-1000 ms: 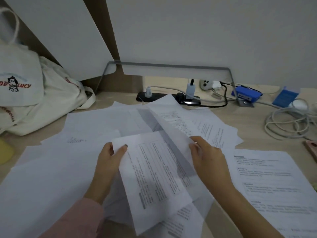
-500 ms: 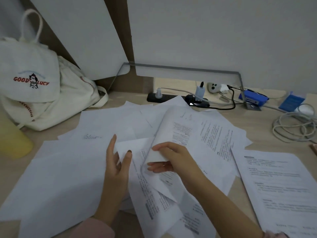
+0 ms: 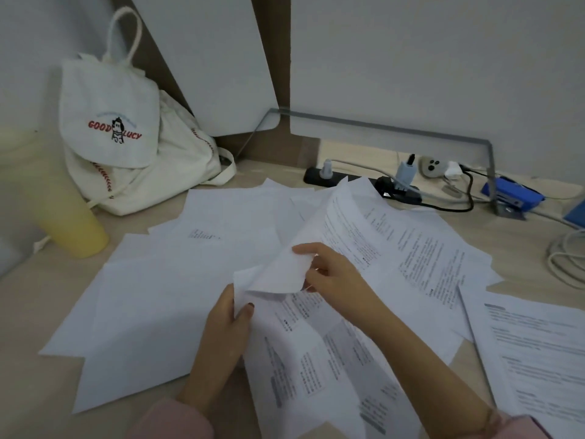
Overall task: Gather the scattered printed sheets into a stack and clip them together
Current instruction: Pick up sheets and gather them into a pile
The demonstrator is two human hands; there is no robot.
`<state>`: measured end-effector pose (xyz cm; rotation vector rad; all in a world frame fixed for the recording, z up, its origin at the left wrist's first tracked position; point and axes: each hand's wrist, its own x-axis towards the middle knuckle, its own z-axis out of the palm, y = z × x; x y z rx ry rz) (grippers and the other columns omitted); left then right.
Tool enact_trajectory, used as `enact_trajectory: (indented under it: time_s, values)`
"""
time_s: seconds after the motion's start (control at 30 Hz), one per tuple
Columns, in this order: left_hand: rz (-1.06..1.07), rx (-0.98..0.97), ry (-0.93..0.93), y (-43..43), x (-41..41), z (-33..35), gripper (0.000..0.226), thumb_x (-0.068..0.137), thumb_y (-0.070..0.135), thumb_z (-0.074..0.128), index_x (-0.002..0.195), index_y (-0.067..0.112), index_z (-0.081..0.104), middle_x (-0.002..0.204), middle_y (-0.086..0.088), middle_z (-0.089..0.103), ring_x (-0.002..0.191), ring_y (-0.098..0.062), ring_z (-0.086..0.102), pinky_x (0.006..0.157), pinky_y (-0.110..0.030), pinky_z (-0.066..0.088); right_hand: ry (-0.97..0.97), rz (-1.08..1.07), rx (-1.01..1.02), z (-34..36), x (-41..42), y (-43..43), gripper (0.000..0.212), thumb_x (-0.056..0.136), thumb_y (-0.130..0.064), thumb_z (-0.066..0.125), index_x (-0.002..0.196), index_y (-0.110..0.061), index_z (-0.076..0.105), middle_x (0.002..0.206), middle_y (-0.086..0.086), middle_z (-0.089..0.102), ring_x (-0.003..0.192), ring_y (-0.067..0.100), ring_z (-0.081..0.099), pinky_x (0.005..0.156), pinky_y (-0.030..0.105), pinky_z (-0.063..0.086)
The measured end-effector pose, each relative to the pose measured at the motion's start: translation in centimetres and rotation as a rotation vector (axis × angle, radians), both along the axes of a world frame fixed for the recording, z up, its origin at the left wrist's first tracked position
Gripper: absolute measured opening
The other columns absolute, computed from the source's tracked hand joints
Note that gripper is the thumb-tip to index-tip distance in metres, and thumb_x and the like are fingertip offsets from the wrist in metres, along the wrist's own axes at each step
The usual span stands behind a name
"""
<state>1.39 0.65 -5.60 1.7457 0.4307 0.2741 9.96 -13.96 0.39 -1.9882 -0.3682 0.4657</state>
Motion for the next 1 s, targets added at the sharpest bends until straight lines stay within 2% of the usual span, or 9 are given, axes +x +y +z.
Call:
enact_trajectory:
  time_s: [0.07, 0.13, 0.2, 0.3, 0.63, 0.77, 0.87, 0.93, 1.0]
  values:
    - [-0.025, 0.048, 0.035, 1.4, -0.2, 0.5, 0.027, 0.092, -0.002, 0.046, 0.105, 0.02, 0.053, 0.096, 0.013, 0.061, 0.088, -0.009, 0.059, 0.065, -0.01, 0.045, -0.402, 0.027, -0.354, -0.2, 1.4, -0.6, 0.04, 0.091, -0.014, 0.05, 0.129, -0.026, 0.049, 0.107, -0.001, 0.051, 0.097, 0.014, 0.054, 0.073, 0.02, 0.045]
    - [-0.066, 0.073, 0.06, 2.9, -0.5, 1.2, 0.024, 0.092, -0.002, 0.046, 0.099, 0.018, 0.057, 0.092, 0.007, 0.064, 0.081, -0.006, 0.062, 0.062, -0.01, 0.044, -0.664, 0.053, -0.557, -0.2, 2.5, -0.9, 0.048, 0.09, -0.022, 0.055, 0.135, -0.029, 0.042, 0.125, 0.003, 0.04, 0.115, 0.019, 0.042, 0.09, 0.025, 0.04]
    - [-0.109, 0.072, 0.078, 4.0, -0.7, 2.1, 0.022, 0.092, -0.001, 0.047, 0.092, 0.017, 0.061, 0.087, 0.001, 0.067, 0.069, 0.001, 0.063, 0.059, -0.01, 0.046, -0.791, 0.027, -0.553, 0.2, 3.3, -0.6, 0.045, 0.086, -0.025, 0.062, 0.13, -0.028, 0.05, 0.137, 0.009, 0.038, 0.125, 0.027, 0.037, 0.105, 0.035, 0.031]
    - [-0.085, 0.022, 0.08, 4.8, -0.7, 2.8, 0.025, 0.094, 0.007, 0.048, 0.089, 0.026, 0.063, 0.084, 0.011, 0.069, 0.066, 0.007, 0.064, 0.061, -0.013, 0.049, -0.899, 0.004, -0.53, 0.8, 4.2, 0.2, 0.021, 0.086, -0.024, 0.062, 0.106, -0.018, 0.067, 0.139, 0.015, 0.044, 0.13, 0.035, 0.036, 0.108, 0.045, 0.029]
    - [-0.058, -0.123, 0.075, 5.2, -1.0, 3.8, 0.024, 0.096, 0.019, 0.046, 0.101, 0.031, 0.066, 0.089, 0.022, 0.073, 0.084, 0.006, 0.066, 0.071, -0.012, 0.048, -0.312, 0.368, -0.513, 0.0, 3.8, -0.4, 0.039, 0.096, -0.029, 0.044, 0.131, -0.012, 0.048, 0.131, 0.0, 0.049, 0.126, 0.016, 0.041, 0.1, 0.019, 0.026]
    - [-0.097, -0.175, 0.095, 5.3, -0.9, 4.4, 0.026, 0.096, 0.02, 0.044, 0.096, 0.031, 0.067, 0.093, 0.014, 0.074, 0.085, 0.0, 0.068, 0.074, -0.017, 0.048, -0.266, 0.406, -0.541, -0.2, 3.4, -1.1, 0.044, 0.096, -0.034, 0.043, 0.137, -0.018, 0.04, 0.14, -0.005, 0.043, 0.13, 0.011, 0.037, 0.095, 0.012, 0.021]
    - [-0.103, -0.216, 0.06, 4.5, -0.7, 4.5, 0.026, 0.096, 0.019, 0.044, 0.087, 0.036, 0.06, 0.072, 0.031, 0.069, 0.073, 0.019, 0.061, 0.066, -0.001, 0.044, -0.232, 0.368, -0.506, -0.5, 2.9, -1.2, 0.044, 0.095, -0.036, 0.043, 0.137, -0.021, 0.041, 0.142, -0.005, 0.044, 0.132, 0.013, 0.038, 0.103, 0.019, 0.024]
    - [-0.098, -0.221, 0.033, 3.8, -0.7, 4.9, 0.029, 0.096, 0.017, 0.044, 0.078, 0.038, 0.051, 0.055, 0.038, 0.058, 0.057, 0.029, 0.051, 0.054, 0.007, 0.037, -0.247, 0.329, -0.4, -0.9, 2.5, -1.0, 0.029, 0.094, -0.034, 0.048, 0.119, -0.021, 0.051, 0.121, -0.002, 0.059, 0.11, 0.017, 0.054, 0.093, 0.028, 0.04]
    - [-0.106, -0.207, 0.024, 3.3, -0.6, 4.7, 0.024, 0.096, 0.019, 0.044, 0.084, 0.037, 0.054, 0.063, 0.04, 0.059, 0.063, 0.028, 0.052, 0.059, 0.007, 0.036, -0.238, 0.252, -0.309, -1.2, 2.0, -0.9, 0.019, 0.092, -0.029, 0.053, 0.109, -0.025, 0.046, 0.088, -0.008, 0.053, 0.08, 0.013, 0.052, 0.071, 0.022, 0.041]
